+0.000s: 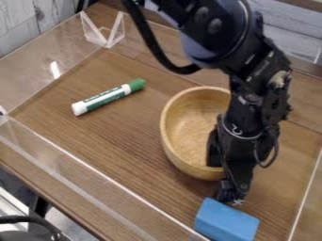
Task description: Put the blue block in the brown bowl
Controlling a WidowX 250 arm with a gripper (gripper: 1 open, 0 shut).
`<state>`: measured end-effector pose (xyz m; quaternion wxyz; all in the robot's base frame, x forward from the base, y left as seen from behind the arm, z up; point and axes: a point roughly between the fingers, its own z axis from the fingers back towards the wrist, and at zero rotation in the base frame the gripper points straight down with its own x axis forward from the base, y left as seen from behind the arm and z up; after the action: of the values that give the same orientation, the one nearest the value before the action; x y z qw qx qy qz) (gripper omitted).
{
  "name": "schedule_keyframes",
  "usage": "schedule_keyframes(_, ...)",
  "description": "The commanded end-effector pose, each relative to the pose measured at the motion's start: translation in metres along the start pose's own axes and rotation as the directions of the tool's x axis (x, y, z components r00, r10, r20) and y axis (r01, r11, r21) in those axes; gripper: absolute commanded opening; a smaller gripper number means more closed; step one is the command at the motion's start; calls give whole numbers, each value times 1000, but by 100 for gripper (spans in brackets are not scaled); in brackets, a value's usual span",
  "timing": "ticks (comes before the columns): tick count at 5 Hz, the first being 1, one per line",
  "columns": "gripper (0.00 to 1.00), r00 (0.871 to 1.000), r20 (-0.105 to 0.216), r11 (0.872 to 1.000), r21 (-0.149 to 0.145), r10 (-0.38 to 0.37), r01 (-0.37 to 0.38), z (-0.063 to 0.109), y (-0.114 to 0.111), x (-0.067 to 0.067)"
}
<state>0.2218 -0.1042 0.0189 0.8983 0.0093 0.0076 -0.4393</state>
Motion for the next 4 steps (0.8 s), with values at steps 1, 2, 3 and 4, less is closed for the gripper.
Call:
schedule_keyframes(1,100,1000,9,1000,-7,-22,22,1,-9,2)
schedule_keyframes(2,100,1000,12,1000,-10,-26,26,1,-12,2)
schedule_keyframes(3,100,999,15,999,-12,-29,29,1,-14,3)
schedule_keyframes(4,100,999,17,999,-15,-33,33,1,-17,3)
